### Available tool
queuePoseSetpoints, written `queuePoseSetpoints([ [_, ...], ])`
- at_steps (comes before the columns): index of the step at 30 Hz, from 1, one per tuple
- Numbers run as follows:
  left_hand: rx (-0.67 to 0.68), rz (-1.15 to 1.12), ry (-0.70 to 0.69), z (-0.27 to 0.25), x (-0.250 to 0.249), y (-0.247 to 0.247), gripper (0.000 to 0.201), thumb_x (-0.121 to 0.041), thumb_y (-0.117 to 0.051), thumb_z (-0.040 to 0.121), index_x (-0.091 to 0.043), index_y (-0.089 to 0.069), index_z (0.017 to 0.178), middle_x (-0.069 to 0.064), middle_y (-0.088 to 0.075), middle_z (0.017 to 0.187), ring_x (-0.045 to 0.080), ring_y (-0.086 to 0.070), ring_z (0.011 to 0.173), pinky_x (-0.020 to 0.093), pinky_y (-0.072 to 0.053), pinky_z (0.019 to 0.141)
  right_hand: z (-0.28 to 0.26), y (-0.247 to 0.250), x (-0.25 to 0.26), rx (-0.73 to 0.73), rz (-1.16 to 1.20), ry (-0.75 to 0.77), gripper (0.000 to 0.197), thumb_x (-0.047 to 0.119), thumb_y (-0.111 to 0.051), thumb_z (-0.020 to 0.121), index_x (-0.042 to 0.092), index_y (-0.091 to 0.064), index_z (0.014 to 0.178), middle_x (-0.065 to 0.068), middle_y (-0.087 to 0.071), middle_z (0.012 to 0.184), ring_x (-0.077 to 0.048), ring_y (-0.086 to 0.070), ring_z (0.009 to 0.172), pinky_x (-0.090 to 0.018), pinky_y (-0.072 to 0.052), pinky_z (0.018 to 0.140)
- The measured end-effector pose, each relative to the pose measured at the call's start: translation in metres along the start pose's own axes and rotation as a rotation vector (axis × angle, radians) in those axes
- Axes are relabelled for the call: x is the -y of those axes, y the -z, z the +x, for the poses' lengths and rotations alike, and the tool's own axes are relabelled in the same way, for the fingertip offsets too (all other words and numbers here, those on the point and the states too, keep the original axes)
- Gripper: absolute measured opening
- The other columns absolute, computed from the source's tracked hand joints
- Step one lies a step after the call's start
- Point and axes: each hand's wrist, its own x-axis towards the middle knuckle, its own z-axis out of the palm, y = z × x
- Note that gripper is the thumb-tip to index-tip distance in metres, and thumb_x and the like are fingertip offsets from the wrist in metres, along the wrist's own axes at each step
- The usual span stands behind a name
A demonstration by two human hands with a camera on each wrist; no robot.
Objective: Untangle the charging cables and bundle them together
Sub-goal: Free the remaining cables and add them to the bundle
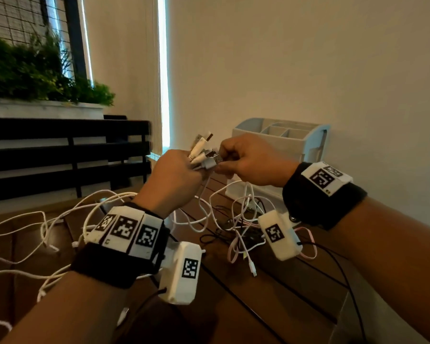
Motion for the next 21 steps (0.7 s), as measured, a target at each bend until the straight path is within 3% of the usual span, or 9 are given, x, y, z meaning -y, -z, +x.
queuePoseSetpoints([
  [4,0.056,-0.005,-0.011,-0.004,-0.003,-0.006,0.031,-0.029,-0.072,0.084,-0.019,-0.058,0.059,-0.004,-0.048,0.051,0.009,-0.039,0.046,0.019,-0.029,0.043,-0.003,0.003,-0.003,-0.02,0.129,-0.02,0.015,0.009,-0.065,0.088,0.016,-0.059,0.076,0.0,-0.066,0.063,0.002,-0.052,0.04,-0.007,-0.035,0.044],
  [7,-0.037,0.057,0.021,0.001,0.0,0.0,0.019,-0.02,-0.067,0.086,-0.009,-0.065,0.071,0.0,-0.053,0.059,0.016,-0.048,0.054,0.022,-0.031,0.044,-0.008,0.006,-0.013,0.151,0.084,-0.098,0.009,0.016,-0.067,0.088,0.013,-0.062,0.081,-0.001,-0.065,0.063,-0.002,-0.048,0.041,-0.015,-0.039,0.044],
  [9,-0.145,0.063,0.057,0.005,0.003,0.014,0.02,-0.019,-0.066,0.086,-0.011,-0.063,0.068,-0.001,-0.054,0.06,0.015,-0.051,0.056,0.023,-0.034,0.045,-0.011,0.007,-0.031,0.213,-0.002,-0.207,0.01,0.019,-0.065,0.089,0.012,-0.063,0.083,0.003,-0.061,0.061,-0.007,-0.048,0.044,-0.021,-0.041,0.047],
  [13,-0.247,0.108,0.118,0.011,0.009,0.036,0.03,-0.027,-0.069,0.086,-0.015,-0.053,0.063,0.003,-0.052,0.062,0.016,-0.049,0.057,0.027,-0.032,0.047,-0.015,0.013,-0.062,-0.054,0.156,-0.369,0.014,0.018,-0.059,0.094,0.006,-0.058,0.087,-0.008,-0.062,0.07,-0.012,-0.047,0.046,-0.018,-0.037,0.04],
  [16,-0.246,0.184,0.152,0.013,0.014,0.034,0.03,-0.026,-0.067,0.087,-0.016,-0.051,0.063,0.003,-0.051,0.063,0.015,-0.046,0.056,0.026,-0.028,0.046,-0.017,0.016,-0.062,-0.015,0.132,-0.375,0.013,0.02,-0.059,0.094,0.009,-0.059,0.087,-0.009,-0.071,0.075,-0.012,-0.05,0.048,-0.018,-0.039,0.042],
  [21,-0.263,0.237,0.19,0.013,0.02,0.038,0.016,-0.025,-0.065,0.087,-0.012,-0.058,0.081,0.001,-0.051,0.067,0.014,-0.048,0.06,0.026,-0.033,0.05,-0.019,0.016,-0.057,-0.023,-0.011,-0.347,0.023,0.036,-0.06,0.092,0.018,-0.063,0.077,0.001,-0.069,0.066,-0.005,-0.054,0.058,-0.024,-0.039,0.062],
])
